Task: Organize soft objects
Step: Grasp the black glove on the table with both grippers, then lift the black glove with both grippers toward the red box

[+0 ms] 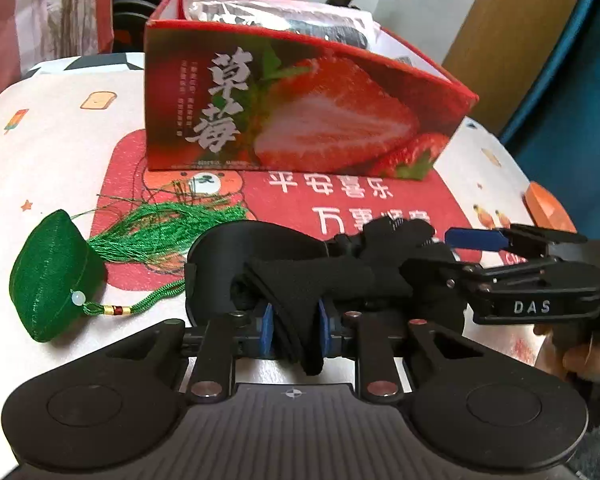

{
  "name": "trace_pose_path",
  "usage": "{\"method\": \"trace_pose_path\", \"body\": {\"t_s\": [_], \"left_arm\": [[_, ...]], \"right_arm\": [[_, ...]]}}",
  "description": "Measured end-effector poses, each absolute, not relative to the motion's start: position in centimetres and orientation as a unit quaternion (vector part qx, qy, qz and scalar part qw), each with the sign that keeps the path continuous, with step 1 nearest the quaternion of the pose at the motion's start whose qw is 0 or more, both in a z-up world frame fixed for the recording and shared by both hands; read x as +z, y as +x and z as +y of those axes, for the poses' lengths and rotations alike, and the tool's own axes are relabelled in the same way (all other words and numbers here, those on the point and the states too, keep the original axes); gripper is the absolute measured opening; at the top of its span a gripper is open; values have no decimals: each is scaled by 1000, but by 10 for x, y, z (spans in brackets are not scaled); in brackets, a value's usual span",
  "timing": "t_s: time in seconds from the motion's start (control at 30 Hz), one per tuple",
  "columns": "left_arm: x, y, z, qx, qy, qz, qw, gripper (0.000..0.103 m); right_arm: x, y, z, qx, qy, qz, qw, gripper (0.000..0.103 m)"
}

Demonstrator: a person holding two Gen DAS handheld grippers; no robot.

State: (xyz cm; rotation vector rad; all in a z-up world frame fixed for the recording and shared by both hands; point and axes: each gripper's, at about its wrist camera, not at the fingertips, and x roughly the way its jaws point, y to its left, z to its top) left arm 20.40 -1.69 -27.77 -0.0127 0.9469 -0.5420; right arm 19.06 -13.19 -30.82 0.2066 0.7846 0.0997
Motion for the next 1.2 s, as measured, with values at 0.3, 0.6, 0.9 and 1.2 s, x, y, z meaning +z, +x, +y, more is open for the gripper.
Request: {"method": "trace_pose_path", "body": {"t_s": [0.3, 0.6, 0.9, 1.2], "left_arm": [[-276, 211, -5, -237, -32, 442, 865, 22], [-281, 218, 3, -213, -46, 444, 869, 22], [-290, 226, 6, -211, -53, 451, 866, 23], [-296, 229, 7, -211, -63, 449, 866, 24]], "right_arm": [[-307, 194, -126, 69, 86, 380, 918, 75], [-312, 198, -111, 96, 31, 381, 919, 76], [-316, 212, -110, 122, -13, 366, 922, 73], [-318, 212, -114, 137, 17, 364, 921, 44]]}}
